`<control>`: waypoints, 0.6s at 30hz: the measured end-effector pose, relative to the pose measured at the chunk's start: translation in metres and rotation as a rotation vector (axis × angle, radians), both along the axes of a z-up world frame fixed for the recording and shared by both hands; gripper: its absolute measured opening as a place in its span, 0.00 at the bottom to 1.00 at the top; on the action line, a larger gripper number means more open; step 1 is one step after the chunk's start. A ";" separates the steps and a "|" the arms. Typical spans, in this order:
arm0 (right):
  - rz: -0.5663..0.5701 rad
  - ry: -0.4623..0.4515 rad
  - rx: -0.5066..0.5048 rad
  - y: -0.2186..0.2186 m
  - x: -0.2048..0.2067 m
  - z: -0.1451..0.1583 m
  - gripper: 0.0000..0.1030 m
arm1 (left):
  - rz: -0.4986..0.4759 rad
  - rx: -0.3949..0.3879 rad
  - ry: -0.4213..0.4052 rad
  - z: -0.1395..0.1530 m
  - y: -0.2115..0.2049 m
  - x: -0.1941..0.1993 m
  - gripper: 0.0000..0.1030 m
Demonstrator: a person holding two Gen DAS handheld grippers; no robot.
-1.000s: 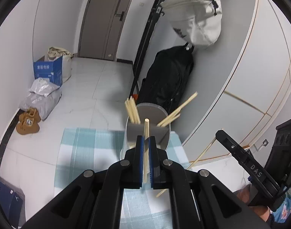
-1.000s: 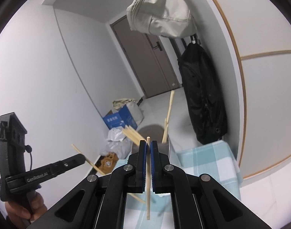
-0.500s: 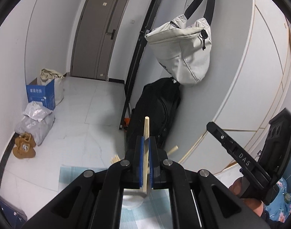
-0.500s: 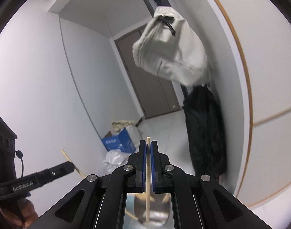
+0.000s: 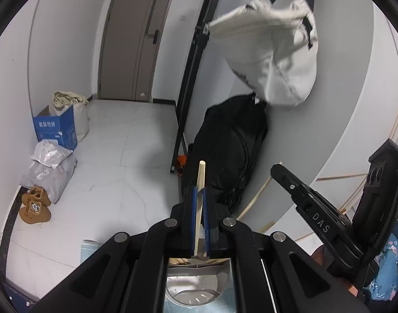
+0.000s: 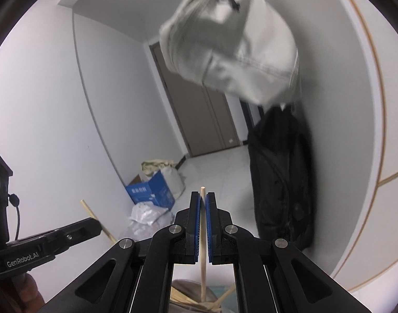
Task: Organize utensils
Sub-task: 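Lower both chopsticks into the holder and open both grippers to release them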
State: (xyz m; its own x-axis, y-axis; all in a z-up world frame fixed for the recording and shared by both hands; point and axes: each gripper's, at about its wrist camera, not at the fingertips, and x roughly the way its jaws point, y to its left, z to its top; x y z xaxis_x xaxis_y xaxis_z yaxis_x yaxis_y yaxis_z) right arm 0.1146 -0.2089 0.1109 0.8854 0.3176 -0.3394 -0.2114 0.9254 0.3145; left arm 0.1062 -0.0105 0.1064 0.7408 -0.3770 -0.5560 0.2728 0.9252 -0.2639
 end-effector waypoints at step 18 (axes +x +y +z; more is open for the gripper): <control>0.118 0.124 -0.175 0.031 -0.005 -0.073 0.03 | -0.088 0.019 0.153 -0.047 0.000 0.013 0.01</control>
